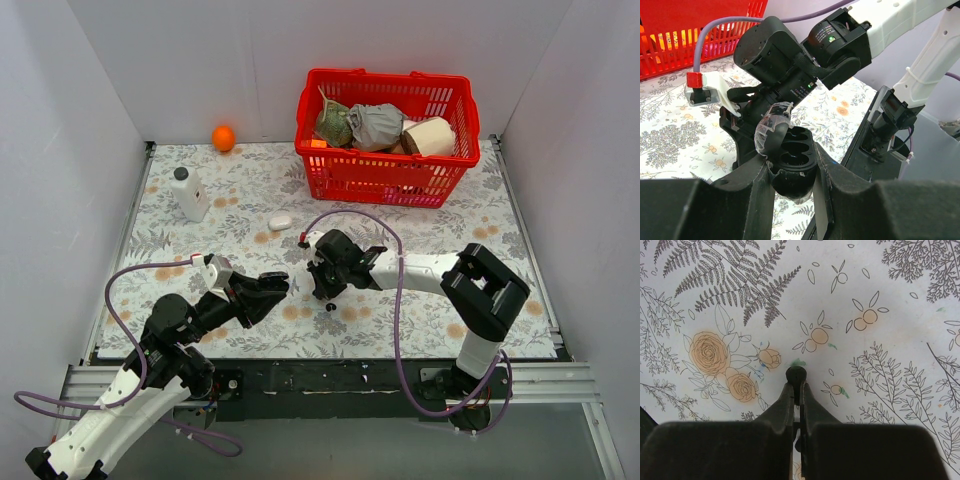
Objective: Insert the wireless bluetooth earbuds into the charging case
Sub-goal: Pick up the earbud from the center of the board, then place the earbud in the charging case.
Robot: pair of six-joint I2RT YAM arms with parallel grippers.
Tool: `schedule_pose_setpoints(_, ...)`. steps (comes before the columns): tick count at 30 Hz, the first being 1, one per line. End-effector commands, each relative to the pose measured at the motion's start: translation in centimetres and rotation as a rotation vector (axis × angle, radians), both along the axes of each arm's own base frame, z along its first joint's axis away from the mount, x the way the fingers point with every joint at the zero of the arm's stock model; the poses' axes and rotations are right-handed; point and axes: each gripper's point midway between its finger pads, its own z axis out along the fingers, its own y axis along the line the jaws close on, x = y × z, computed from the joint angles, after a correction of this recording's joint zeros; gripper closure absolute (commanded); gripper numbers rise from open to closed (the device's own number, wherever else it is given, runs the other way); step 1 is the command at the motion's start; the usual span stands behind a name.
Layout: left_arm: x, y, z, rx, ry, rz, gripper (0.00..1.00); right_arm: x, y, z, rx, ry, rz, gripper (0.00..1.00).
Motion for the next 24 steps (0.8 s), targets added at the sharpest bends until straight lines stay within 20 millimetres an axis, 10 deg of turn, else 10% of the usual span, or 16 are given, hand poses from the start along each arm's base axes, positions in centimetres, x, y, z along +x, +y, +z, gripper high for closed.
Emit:
schedule_pose_setpoints(1, -0.2, 0.1, 1.2, -0.01, -0.021, -0.005, 1.0, 0.6, -0.8, -0.3, -0.036, -0.024, -0.016, 0.99)
schedule_pose_setpoints(7, -0.2, 0.1, 1.3, -0.013, -0.022, -0.004, 1.0, 1.0, -1.0, 4.5, 0.043, -0.131, 0.004, 0.99)
schedule_pose_setpoints(17, -1.5, -1.9, 4.3, -0.04, -0.135, -0.159, 1.0, -4.0, -4.8, 26.3, 0.253, -0.464, 0.359, 0.99)
schedule_pose_setpoints(24, -3.2, -5.7, 4.9, 0.013, -0.144, -0.464, 1.0, -9.0, -6.8, 30.6, 0.342, -0.479, 0.507, 0.99)
